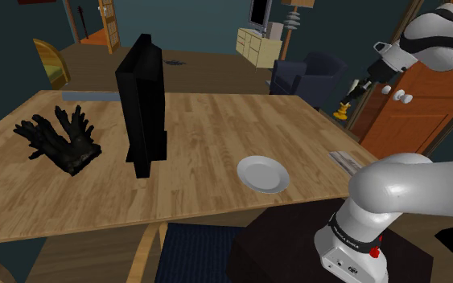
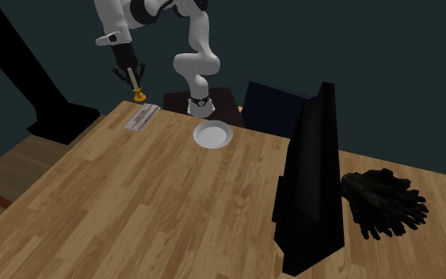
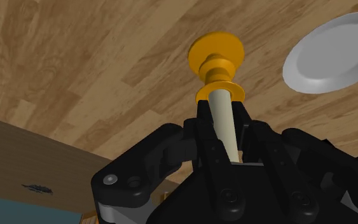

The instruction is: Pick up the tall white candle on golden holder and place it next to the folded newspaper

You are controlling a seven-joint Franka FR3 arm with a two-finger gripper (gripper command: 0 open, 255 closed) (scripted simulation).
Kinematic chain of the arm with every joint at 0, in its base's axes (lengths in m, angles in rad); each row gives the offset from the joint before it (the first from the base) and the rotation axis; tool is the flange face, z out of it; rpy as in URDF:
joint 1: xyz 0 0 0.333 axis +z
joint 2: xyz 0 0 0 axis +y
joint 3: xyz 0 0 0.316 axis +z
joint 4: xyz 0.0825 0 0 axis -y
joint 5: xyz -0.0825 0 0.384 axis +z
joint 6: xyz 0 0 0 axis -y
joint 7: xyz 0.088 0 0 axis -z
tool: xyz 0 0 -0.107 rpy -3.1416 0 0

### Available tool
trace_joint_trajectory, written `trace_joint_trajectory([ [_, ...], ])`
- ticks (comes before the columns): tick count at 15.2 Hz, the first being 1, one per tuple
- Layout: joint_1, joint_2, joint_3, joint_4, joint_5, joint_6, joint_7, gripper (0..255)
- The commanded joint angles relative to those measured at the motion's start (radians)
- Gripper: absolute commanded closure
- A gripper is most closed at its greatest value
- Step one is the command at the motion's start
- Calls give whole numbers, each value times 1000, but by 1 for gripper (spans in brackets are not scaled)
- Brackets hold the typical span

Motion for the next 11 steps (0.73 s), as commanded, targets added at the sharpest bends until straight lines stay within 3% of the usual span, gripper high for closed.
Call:
trace_joint_trajectory([
  [1,-18,-7,-42,25,-21,-33,-47,255],
  [11,-13,47,-274,232,-100,-158,-271,255],
])
